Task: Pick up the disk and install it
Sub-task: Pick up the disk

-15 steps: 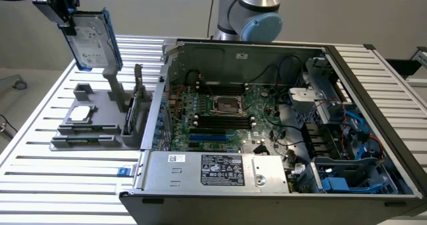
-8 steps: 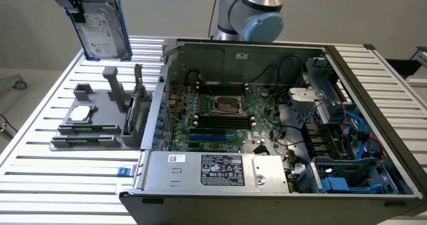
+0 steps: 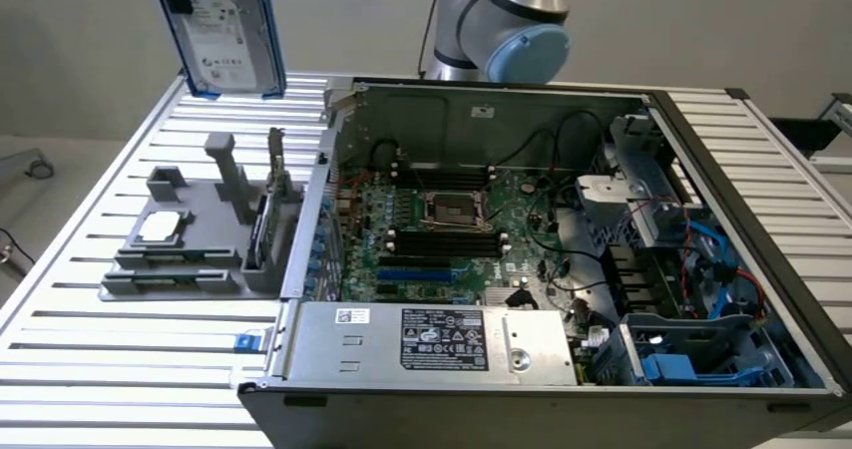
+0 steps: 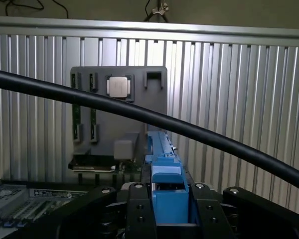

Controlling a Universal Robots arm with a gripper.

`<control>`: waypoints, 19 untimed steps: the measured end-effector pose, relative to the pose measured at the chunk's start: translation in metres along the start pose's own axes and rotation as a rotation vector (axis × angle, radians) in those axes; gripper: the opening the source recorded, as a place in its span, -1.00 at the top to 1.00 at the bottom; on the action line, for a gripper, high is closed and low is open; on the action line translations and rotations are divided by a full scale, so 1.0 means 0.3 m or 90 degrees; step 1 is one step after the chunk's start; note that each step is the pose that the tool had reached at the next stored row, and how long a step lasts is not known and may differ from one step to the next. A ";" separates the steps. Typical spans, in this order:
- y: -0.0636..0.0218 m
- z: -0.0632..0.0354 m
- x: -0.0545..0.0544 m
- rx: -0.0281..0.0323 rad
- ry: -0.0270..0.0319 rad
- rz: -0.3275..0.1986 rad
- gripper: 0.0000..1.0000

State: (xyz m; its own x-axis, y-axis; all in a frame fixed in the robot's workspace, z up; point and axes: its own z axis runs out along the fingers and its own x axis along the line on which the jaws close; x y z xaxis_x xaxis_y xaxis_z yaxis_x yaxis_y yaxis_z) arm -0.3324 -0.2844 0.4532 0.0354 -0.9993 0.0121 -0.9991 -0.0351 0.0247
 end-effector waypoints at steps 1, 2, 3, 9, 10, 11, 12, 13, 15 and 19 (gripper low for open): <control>-0.015 -0.014 0.001 -0.0003 0.0000 0.000 0.35; -0.029 -0.028 0.001 -0.0008 0.0000 0.000 0.35; -0.044 -0.042 0.002 -0.0012 -0.0001 0.000 0.35; -0.133 -0.124 0.006 -0.0029 -0.0016 0.000 0.35; -0.148 -0.137 0.007 -0.0034 -0.0020 0.000 0.35; -0.162 -0.150 0.008 -0.0037 -0.0023 0.000 0.35; -0.178 -0.164 0.008 -0.0040 -0.0027 0.000 0.35; -0.192 -0.176 0.009 -0.0045 -0.0030 0.000 0.35; -0.222 -0.201 0.010 -0.0052 -0.0038 0.000 0.35; -0.282 -0.228 0.014 -0.0095 -0.0064 0.000 0.35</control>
State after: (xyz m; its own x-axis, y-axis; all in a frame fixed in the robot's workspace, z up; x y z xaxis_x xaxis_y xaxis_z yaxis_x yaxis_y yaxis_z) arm -0.2461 -0.2847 0.5195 0.0356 -0.9994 0.0020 -0.9986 -0.0355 0.0396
